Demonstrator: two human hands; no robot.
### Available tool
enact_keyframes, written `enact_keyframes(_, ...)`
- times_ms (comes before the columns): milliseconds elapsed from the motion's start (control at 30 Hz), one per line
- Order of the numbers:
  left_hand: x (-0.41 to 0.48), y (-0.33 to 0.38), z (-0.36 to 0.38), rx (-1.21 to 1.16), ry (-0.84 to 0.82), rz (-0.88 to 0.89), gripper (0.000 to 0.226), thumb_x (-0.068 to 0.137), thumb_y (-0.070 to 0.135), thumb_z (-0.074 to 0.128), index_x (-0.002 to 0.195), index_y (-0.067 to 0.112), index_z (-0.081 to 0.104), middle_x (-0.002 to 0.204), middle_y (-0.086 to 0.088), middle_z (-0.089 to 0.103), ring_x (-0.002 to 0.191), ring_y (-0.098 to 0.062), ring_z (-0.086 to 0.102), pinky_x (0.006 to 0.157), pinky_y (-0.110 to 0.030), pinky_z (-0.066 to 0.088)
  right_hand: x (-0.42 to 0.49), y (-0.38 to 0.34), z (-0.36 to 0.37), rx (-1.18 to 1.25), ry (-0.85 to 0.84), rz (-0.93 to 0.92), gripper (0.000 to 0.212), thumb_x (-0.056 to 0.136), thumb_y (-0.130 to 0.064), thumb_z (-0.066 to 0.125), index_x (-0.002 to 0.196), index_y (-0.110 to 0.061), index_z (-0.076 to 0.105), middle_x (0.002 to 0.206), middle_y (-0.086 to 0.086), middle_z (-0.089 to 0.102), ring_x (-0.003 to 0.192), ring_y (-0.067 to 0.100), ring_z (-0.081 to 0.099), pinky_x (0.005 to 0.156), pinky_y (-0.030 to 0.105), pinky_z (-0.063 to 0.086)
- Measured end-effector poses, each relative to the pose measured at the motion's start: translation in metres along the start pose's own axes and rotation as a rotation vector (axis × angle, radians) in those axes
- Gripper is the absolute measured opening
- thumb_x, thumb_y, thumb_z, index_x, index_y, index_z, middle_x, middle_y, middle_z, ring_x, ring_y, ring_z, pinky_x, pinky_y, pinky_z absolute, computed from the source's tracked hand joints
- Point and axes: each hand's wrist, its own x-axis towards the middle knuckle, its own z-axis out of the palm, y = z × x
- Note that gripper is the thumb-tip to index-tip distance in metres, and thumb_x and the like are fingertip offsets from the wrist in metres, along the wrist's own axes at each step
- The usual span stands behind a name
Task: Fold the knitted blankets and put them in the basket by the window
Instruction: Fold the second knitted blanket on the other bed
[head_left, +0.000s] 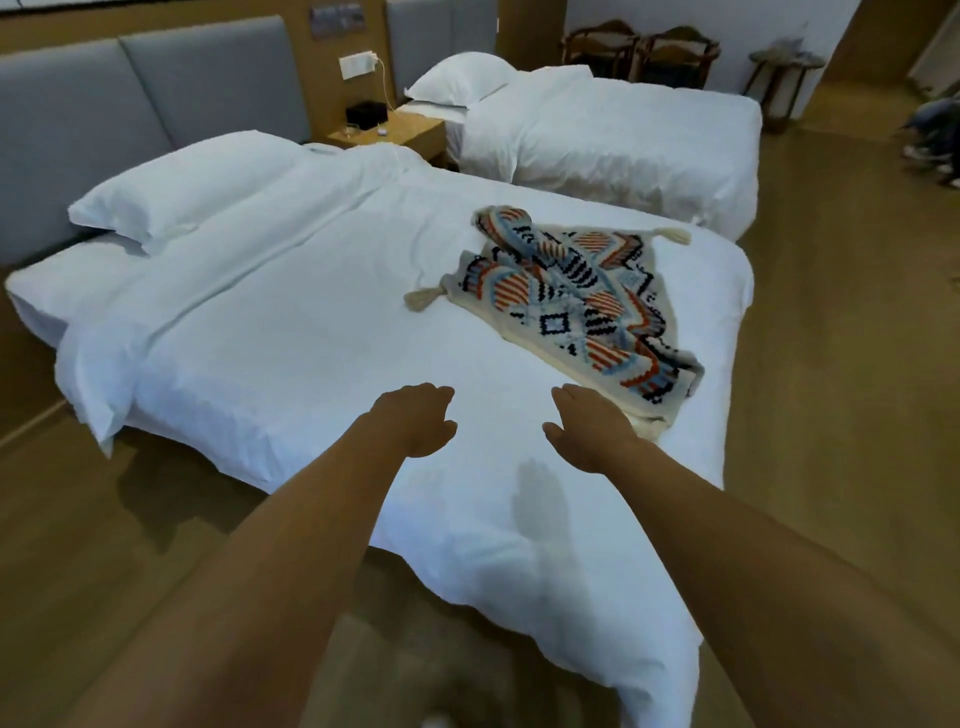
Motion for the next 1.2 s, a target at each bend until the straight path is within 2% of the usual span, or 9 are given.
enact_keyframes(167,0.092,-0.040,-0.024,0.018,-0.024,0.015,0.051,0.099,0.035,0.038,0.144,0.014,0.031,0.146,-0.008,0.040,0.131,-0.028,0.042,0.104,-0.040,0.038,0.089,-0.008,-0.007,0.052,-0.025,0.047,0.051,0.098,-0.031,0.038,0.140,-0.003,0.031,0.146,0.013,0.037,0.134,0.030,0.034,0.108,0.038,0.031)
enact_keyframes(467,0.248,-0.096,-0.047,0.037,-0.082,0.028,0.050,0.098,0.033,0.039,0.144,0.015,0.032,0.145,-0.007,0.040,0.131,-0.027,0.042,0.102,-0.039,0.036,0.247,0.003,0.003,0.076,-0.133,0.096,0.051,0.098,-0.032,0.039,0.140,-0.004,0.030,0.145,0.013,0.036,0.132,0.030,0.035,0.107,0.039,0.034)
enact_keyframes(667,0.343,-0.140,-0.053,0.024,-0.138,0.070,0.050,0.098,0.033,0.040,0.144,0.014,0.032,0.145,-0.007,0.040,0.131,-0.028,0.041,0.104,-0.039,0.036,0.337,-0.004,0.013,0.100,-0.209,0.136,0.049,0.097,-0.031,0.041,0.138,-0.006,0.033,0.140,0.012,0.039,0.126,0.029,0.039,0.100,0.037,0.039)
enact_keyframes(900,0.484,-0.173,-0.028,0.079,-0.165,0.182,0.043,0.096,0.030,0.039,0.136,0.014,0.038,0.137,-0.007,0.045,0.126,-0.027,0.044,0.099,-0.041,0.036,0.439,-0.009,0.048,0.197,-0.272,0.326,0.051,0.096,-0.028,0.043,0.140,-0.005,0.030,0.145,0.015,0.034,0.131,0.030,0.035,0.104,0.037,0.034)
enact_keyframes(967,0.522,-0.179,-0.016,0.091,-0.153,0.186,0.046,0.097,0.025,0.038,0.142,0.016,0.030,0.143,-0.008,0.040,0.130,-0.027,0.040,0.101,-0.043,0.035,0.464,-0.009,0.064,0.209,-0.307,0.378,0.053,0.096,-0.027,0.043,0.142,-0.006,0.027,0.147,0.014,0.032,0.133,0.029,0.033,0.107,0.036,0.032)
enact_keyframes(1100,0.585,-0.181,0.012,0.091,-0.126,0.153,0.064,0.097,0.015,0.039,0.152,0.017,0.006,0.157,-0.011,0.014,0.143,-0.030,0.020,0.111,-0.046,0.026,0.511,-0.010,0.092,0.224,-0.298,0.433,0.056,0.096,-0.021,0.043,0.145,-0.007,0.021,0.151,0.012,0.025,0.138,0.027,0.025,0.112,0.033,0.025)
enact_keyframes(1200,0.617,-0.179,0.039,0.078,-0.130,0.123,0.066,0.097,0.014,0.035,0.152,0.016,-0.002,0.159,-0.016,0.004,0.145,-0.033,0.013,0.114,-0.049,0.020,0.537,-0.003,0.112,0.170,-0.266,0.473,0.057,0.092,-0.015,0.046,0.143,-0.006,0.023,0.149,0.012,0.028,0.138,0.028,0.026,0.112,0.034,0.025)
